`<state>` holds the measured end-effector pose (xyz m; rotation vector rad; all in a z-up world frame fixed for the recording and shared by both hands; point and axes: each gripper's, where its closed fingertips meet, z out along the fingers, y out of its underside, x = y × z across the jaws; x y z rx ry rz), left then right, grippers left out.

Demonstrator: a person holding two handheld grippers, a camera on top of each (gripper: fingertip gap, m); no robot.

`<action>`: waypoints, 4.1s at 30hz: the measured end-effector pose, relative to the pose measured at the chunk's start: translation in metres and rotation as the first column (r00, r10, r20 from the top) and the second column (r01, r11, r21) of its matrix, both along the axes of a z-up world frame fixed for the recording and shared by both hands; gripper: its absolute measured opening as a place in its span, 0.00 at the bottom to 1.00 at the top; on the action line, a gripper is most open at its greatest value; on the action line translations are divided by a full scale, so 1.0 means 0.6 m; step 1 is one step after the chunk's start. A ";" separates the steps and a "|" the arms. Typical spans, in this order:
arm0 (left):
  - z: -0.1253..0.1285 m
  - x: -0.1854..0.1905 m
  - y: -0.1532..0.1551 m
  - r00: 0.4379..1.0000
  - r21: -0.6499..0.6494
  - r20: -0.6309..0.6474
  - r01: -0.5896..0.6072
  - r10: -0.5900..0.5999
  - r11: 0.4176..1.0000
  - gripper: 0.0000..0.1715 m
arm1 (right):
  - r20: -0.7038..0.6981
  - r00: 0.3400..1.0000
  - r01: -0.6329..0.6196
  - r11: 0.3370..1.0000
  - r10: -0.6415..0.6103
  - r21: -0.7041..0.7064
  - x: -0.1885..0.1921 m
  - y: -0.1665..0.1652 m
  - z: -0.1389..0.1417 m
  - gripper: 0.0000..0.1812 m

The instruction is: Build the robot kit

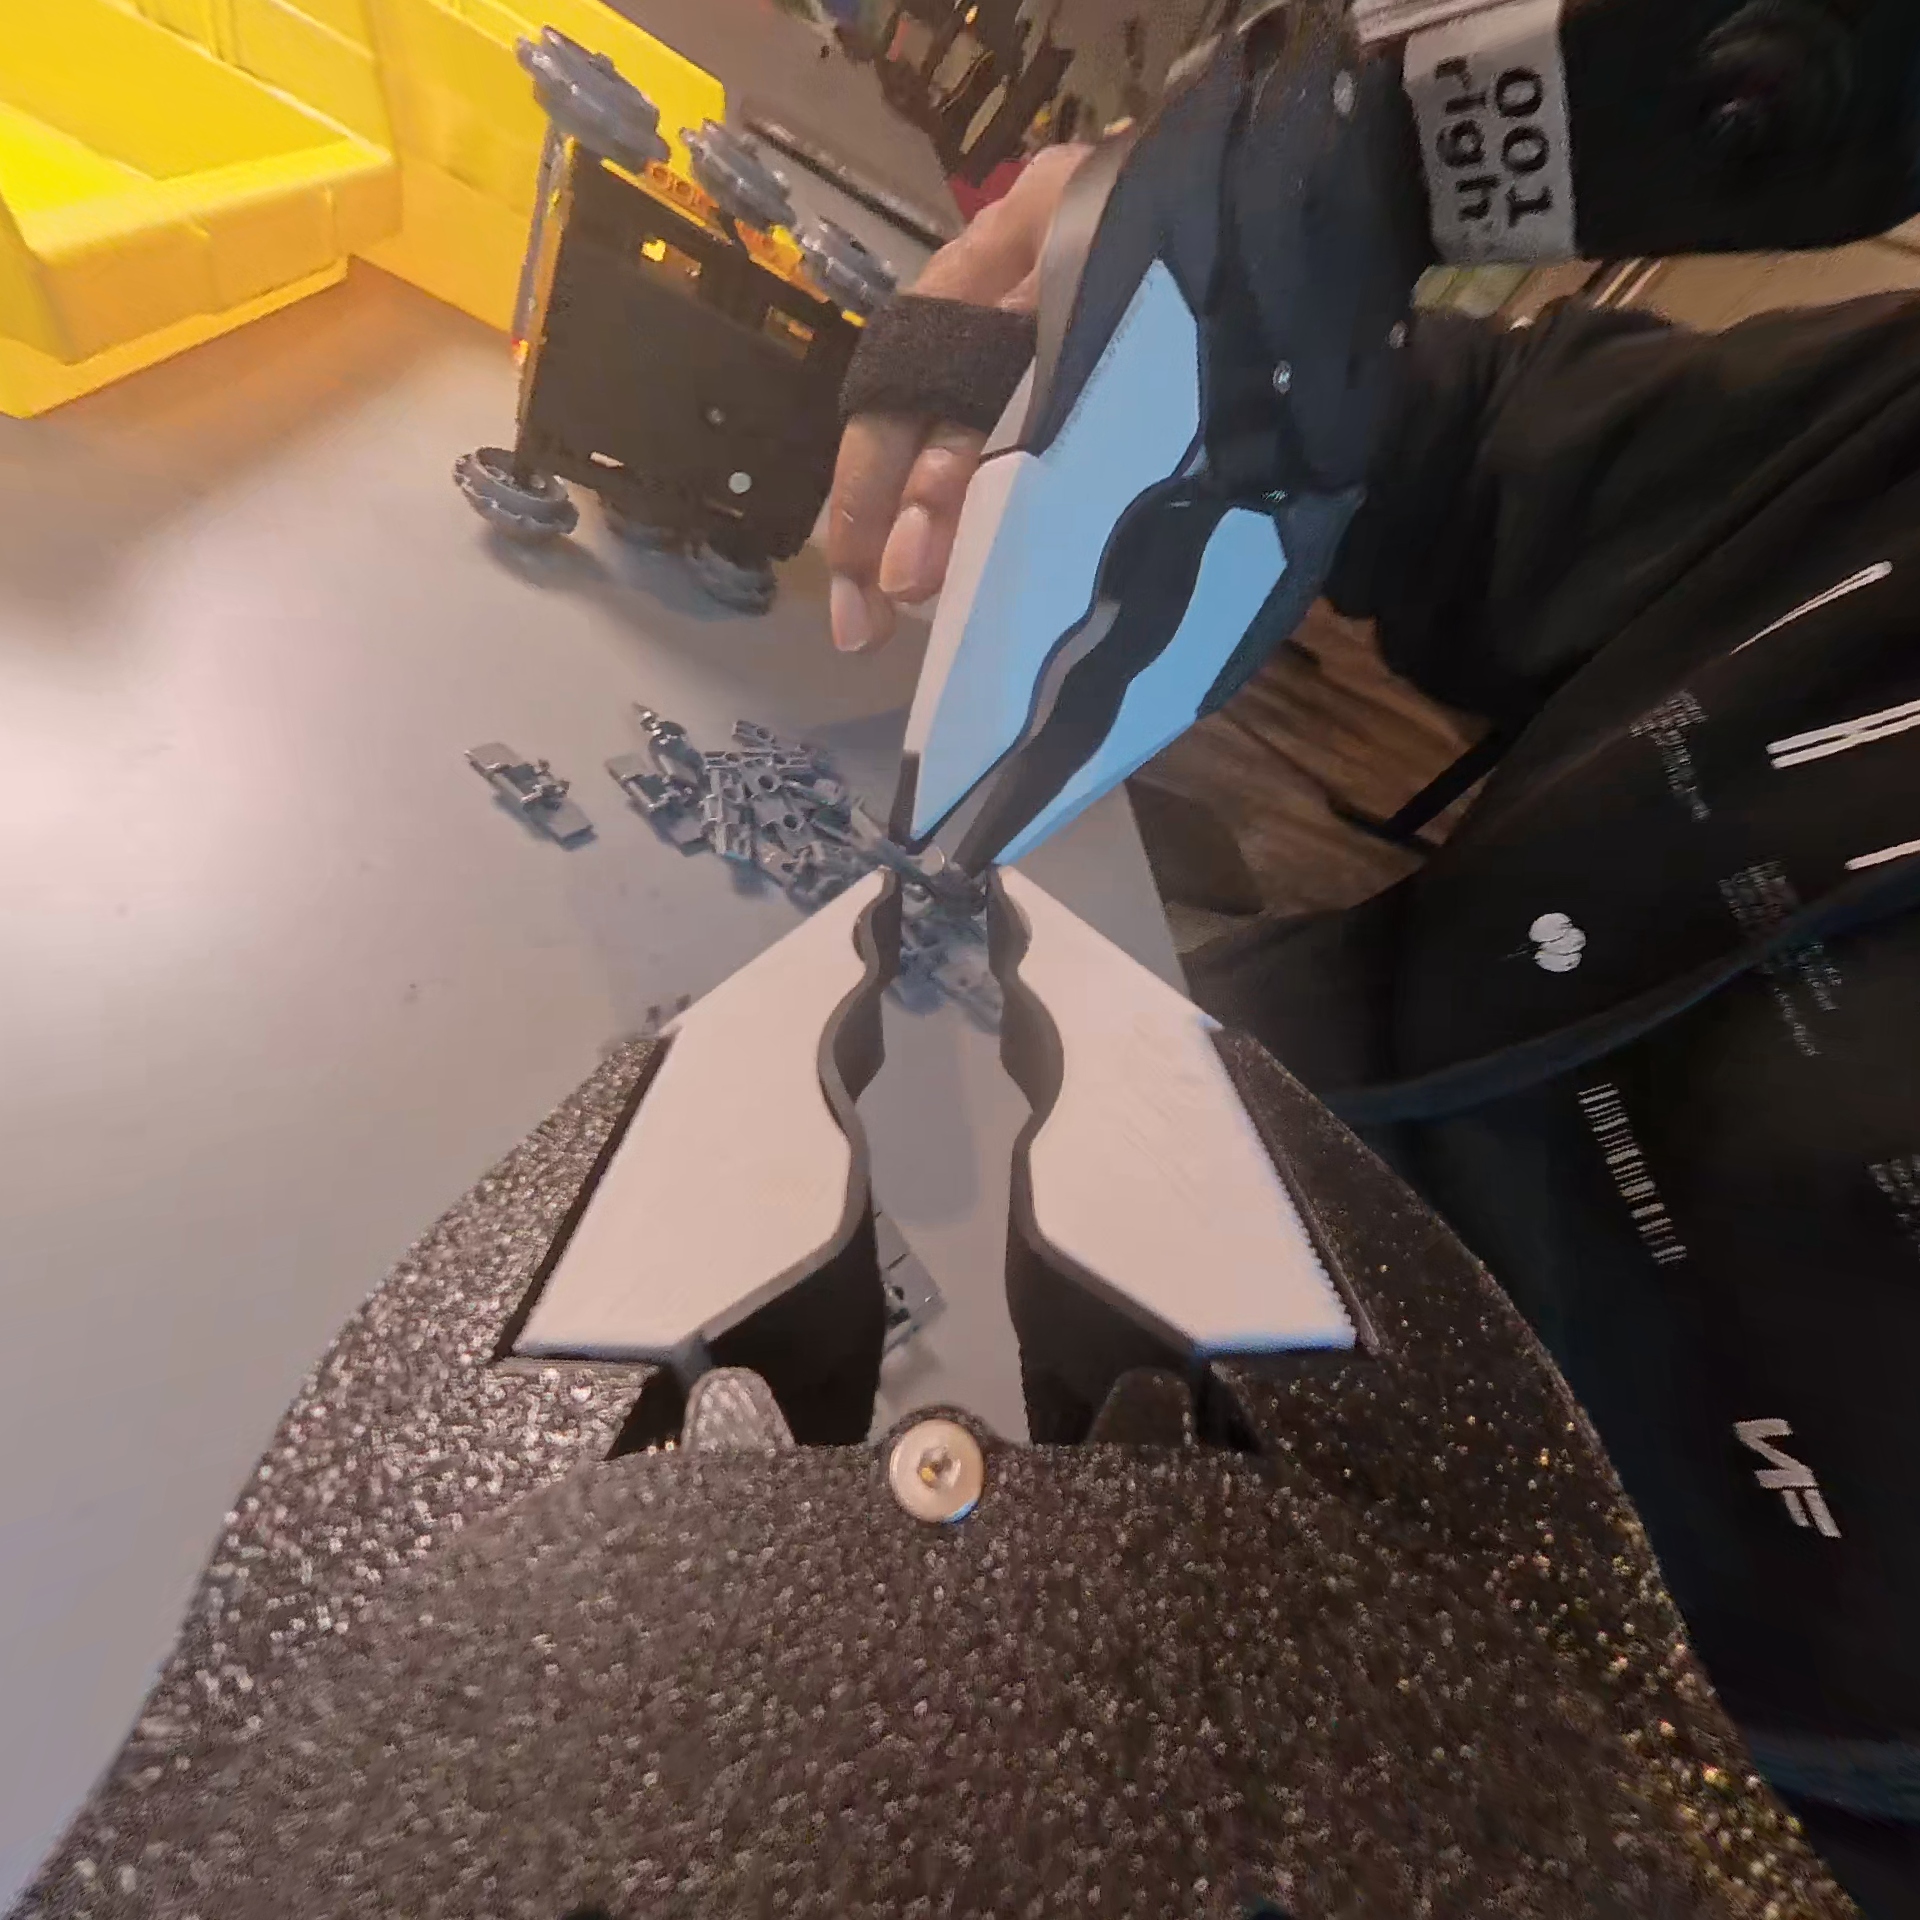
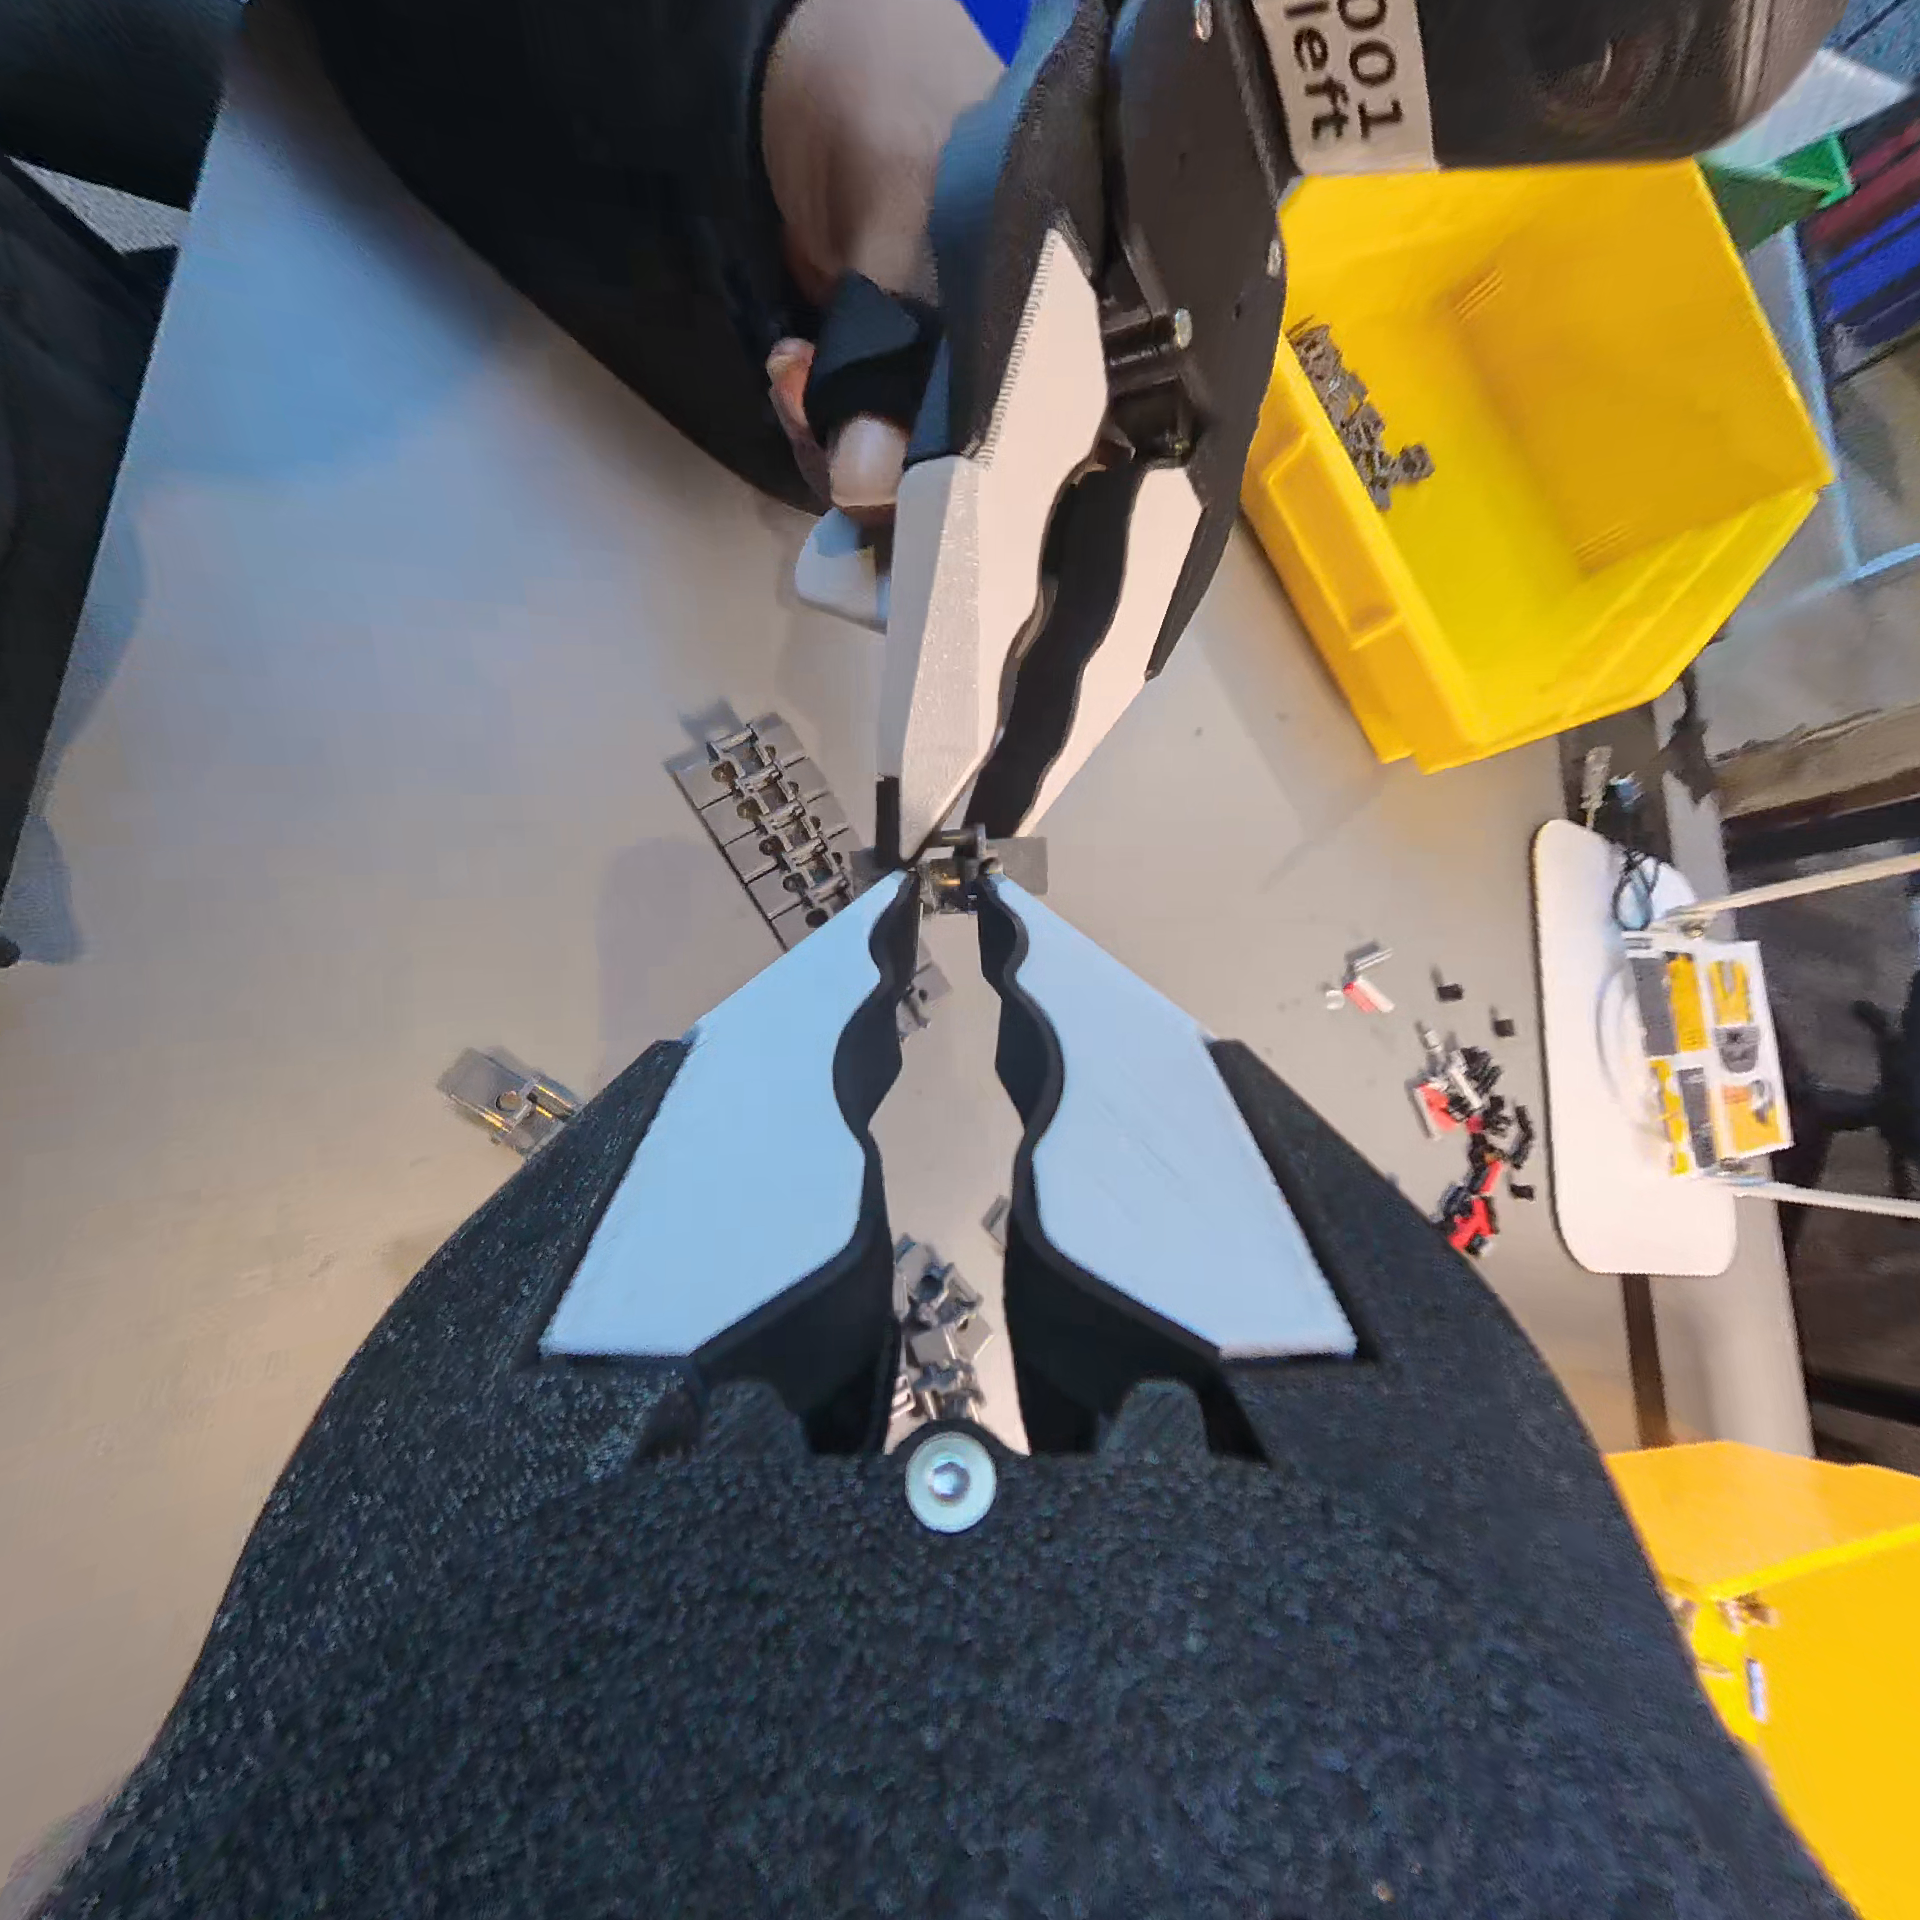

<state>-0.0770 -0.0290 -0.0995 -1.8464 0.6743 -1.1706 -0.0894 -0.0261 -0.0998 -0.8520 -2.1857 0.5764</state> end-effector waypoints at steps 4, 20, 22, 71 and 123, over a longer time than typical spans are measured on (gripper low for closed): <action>0.021 0.000 -0.009 0.995 -0.003 0.092 0.033 -0.033 0.999 0.06 | -0.067 0.998 -0.012 1.000 0.012 -0.009 0.000 -0.008 0.024 0.06; 0.074 0.006 -0.037 0.976 0.194 0.179 0.087 -0.122 0.977 0.03 | -0.030 0.995 0.044 0.679 -0.097 -0.733 0.002 -0.035 0.082 0.04; 0.065 -0.001 -0.025 0.986 0.170 0.148 0.052 -0.078 0.984 0.03 | 0.014 0.992 0.098 0.675 -0.129 -0.731 -0.002 -0.023 0.074 0.04; -0.147 -0.010 -0.023 0.772 0.022 -0.636 0.041 -0.018 0.999 0.11 | 0.637 0.662 0.585 0.804 -0.396 -0.108 0.005 0.072 -0.141 0.03; -0.143 -0.028 -0.032 0.802 -0.035 -0.594 0.049 -0.060 0.998 0.11 | 0.556 0.803 0.379 0.903 -0.213 -0.202 0.083 0.115 -0.122 0.18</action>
